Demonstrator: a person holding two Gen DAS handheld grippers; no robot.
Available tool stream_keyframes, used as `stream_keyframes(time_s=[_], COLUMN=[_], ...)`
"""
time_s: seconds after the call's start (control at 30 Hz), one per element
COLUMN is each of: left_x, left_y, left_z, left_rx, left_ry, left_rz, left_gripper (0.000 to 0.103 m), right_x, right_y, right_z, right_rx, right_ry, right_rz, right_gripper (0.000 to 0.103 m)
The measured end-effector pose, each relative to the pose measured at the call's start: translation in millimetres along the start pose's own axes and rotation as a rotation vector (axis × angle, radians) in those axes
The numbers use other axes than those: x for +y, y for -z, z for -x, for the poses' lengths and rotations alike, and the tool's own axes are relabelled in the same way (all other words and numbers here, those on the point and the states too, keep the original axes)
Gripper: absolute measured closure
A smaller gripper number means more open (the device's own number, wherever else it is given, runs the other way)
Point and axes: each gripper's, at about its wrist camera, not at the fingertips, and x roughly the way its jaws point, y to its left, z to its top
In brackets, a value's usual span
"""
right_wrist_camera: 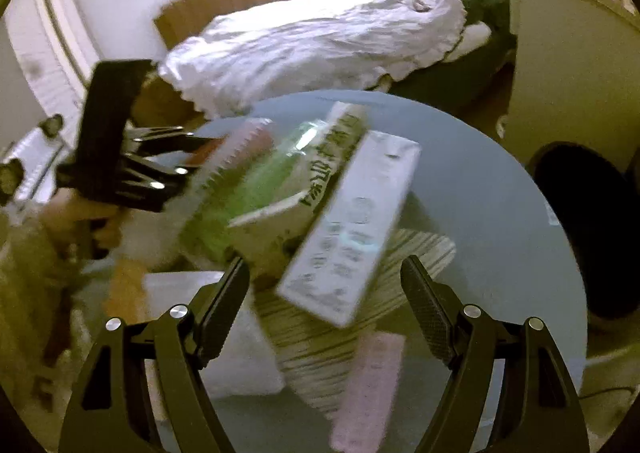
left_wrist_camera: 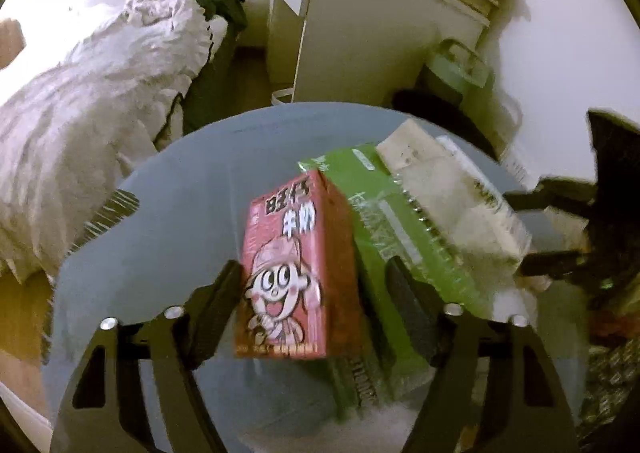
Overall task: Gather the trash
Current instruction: 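Grasp the red Wangzai carton with the left gripper while the right grasps the white milk carton, then carry both cartons over the black trash bin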
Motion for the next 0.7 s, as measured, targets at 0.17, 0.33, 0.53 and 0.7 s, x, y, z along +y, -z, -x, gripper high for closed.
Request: stream_keyframes(time_s=[0.17, 0.33, 0.53, 0.7], left_x=[-4, -14, -28, -60], left_y=[9, 14, 10, -2], left_z=[4, 28, 80, 106], left_rx=[-0.016, -0.089, -0.256, -0.346], left_ry=[-0.037, -0.051, -0.077, -0.046], left_rz=[0.047, 0.083, 0.178, 0.187], left_gripper=[0.05, 0.05, 0.05, 0.05], right_x=[-8, -33, -59, -72], right_y=[7, 13, 18, 13], right_z=[-1, 18, 62, 90], right_rx=[-0.036, -0.079, -0.199, -0.28], right_ry=[-0.006, -0.08, -0.217, -0.272], right_rz=[-0.018, -0.099, -0.188, -0.208], right_gripper=[0.052, 0.056, 0.058, 0.059])
